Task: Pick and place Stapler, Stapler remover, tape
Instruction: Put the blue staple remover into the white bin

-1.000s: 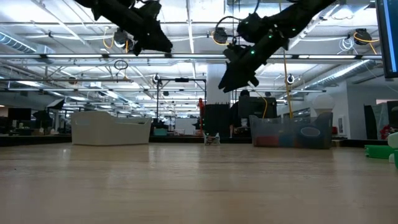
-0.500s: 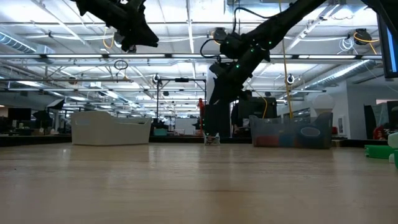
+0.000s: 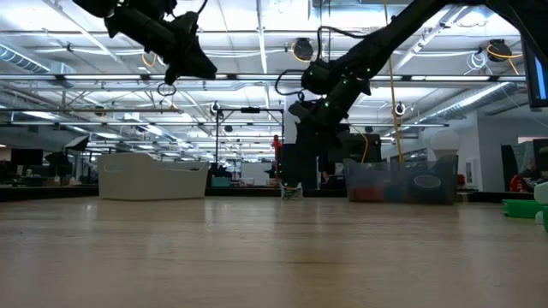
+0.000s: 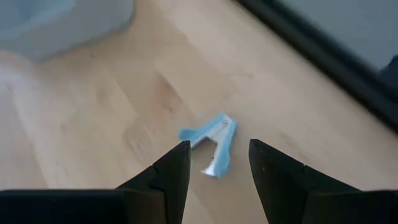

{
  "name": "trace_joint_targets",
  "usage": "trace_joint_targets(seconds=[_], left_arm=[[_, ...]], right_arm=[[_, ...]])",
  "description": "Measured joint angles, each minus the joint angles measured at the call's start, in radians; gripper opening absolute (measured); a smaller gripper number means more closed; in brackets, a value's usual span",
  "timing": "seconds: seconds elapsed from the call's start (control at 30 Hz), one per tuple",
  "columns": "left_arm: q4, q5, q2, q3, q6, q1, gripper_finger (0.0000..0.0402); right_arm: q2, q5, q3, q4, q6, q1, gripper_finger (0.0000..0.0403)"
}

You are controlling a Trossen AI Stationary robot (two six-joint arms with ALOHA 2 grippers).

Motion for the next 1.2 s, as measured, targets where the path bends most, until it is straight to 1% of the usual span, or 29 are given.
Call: trace_joint_targets(seconds=[0.13, 0.23, 0.6, 0.77, 0.87, 1.2], left_arm=[[0.003, 0.000, 0.000, -0.008, -0.008, -0.002, 0.0088], [0.001, 0.000, 0.000, -0.010, -0.015, -0.003, 0.0088], [0.003, 0.000, 0.000, -0.010, -0.008, -0.004, 0.0088], [0.003, -0.001, 0.000, -0.010, -0.009, -0.004, 0.0088], [0.003, -0.001, 0.000, -0.010, -0.013, -0.005, 0.0088], [0.021, -0.002, 0.000, -0.010, -0.014, -0.005, 0.0088]], right_arm=[[0.032, -0.046, 0.001, 0.012, -0.011, 0.004, 0.0155], [0.051, -0.020, 0.000, 0.031, -0.028, 0.010, 0.0155], [0.091, -0.019, 0.000, 0.026, -0.050, 0.003, 0.0155], [0.094, -0.014, 0.000, 0.022, -0.060, 0.001, 0.0155], [0.093, 0.013, 0.000, 0.019, -0.067, -0.002, 0.0155], [0.093, 0.007, 0.000, 0.020, -0.081, -0.013, 0.0155]])
